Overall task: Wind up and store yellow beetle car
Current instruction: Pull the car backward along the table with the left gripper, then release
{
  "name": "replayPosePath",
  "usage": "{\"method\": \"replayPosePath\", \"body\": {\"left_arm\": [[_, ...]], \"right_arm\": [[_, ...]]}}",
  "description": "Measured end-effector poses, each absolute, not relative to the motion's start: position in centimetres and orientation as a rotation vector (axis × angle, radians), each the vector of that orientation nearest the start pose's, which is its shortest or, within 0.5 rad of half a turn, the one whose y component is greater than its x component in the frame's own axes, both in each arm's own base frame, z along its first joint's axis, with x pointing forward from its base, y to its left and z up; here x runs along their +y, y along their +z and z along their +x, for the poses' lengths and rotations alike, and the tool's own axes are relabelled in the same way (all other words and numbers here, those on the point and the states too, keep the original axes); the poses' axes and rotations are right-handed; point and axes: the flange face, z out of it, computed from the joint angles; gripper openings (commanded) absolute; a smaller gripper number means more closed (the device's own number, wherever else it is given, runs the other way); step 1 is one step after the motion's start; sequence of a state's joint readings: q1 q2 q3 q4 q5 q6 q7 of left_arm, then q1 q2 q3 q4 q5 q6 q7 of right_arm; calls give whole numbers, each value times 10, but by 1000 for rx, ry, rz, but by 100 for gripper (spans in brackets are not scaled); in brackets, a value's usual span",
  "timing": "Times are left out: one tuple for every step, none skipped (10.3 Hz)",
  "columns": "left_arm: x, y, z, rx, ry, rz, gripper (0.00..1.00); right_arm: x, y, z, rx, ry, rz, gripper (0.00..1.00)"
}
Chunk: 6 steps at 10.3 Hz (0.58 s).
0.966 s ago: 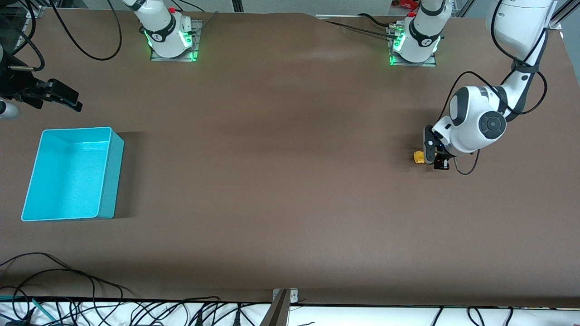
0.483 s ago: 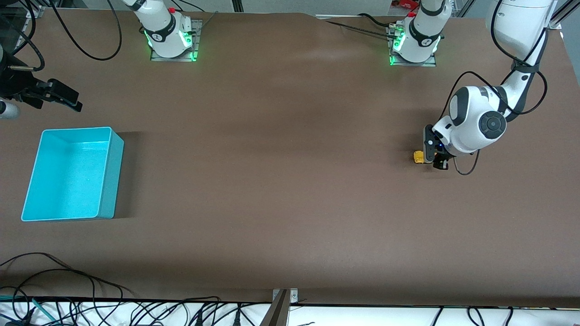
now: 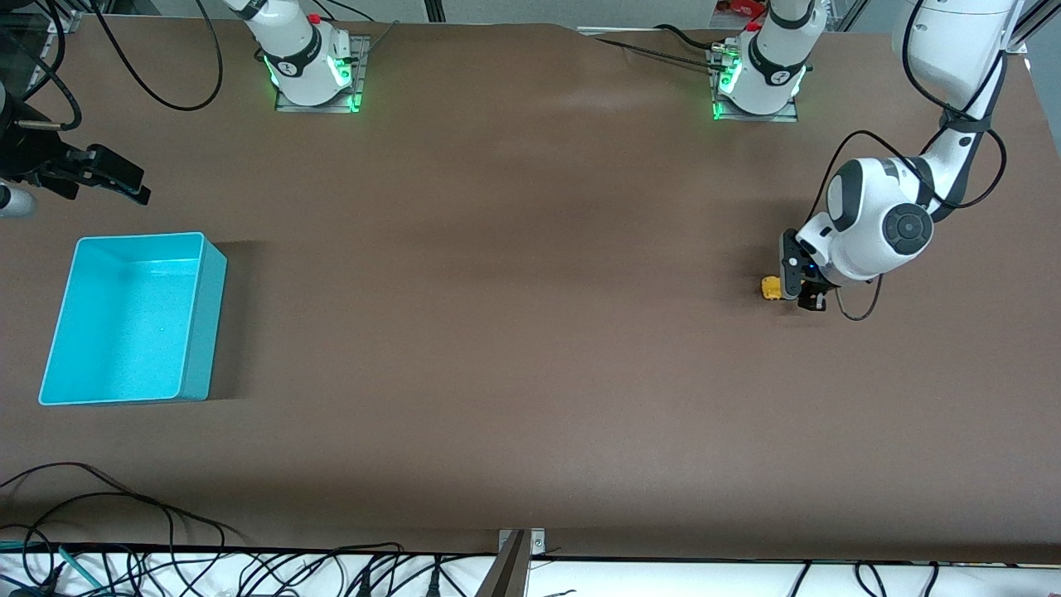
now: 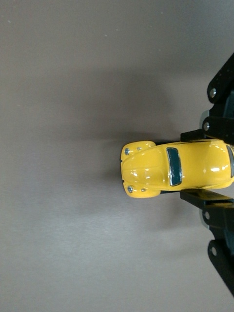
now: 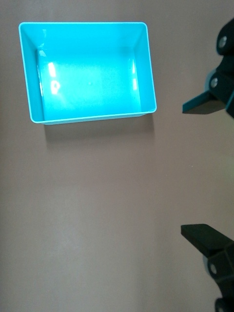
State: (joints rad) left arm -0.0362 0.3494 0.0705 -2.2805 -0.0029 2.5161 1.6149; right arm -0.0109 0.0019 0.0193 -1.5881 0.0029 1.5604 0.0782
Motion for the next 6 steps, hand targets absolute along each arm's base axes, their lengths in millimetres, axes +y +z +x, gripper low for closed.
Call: {"method": "replayPosePath", "body": {"left_arm": [[23,191,521,2270,152,-2262,0],[26,191,520,2264,153,-2267,0],[32,191,520,2254,157,-2275,0],[40,191,520,2252,161,-2274,0],[49,191,519,2249,165,-2274,0],[61,191,518,2238,171,-2279,0]], "right_arm": [[5,614,553,110,47,-3138,100],[5,614,553,110,47,-3138,100],[5,614,553,110,47,-3138,100],[5,614,553,110,47,-3138,100],[5,614,553,110,47,-3138,100],[5,614,553,110,47,-3138,100]]}}
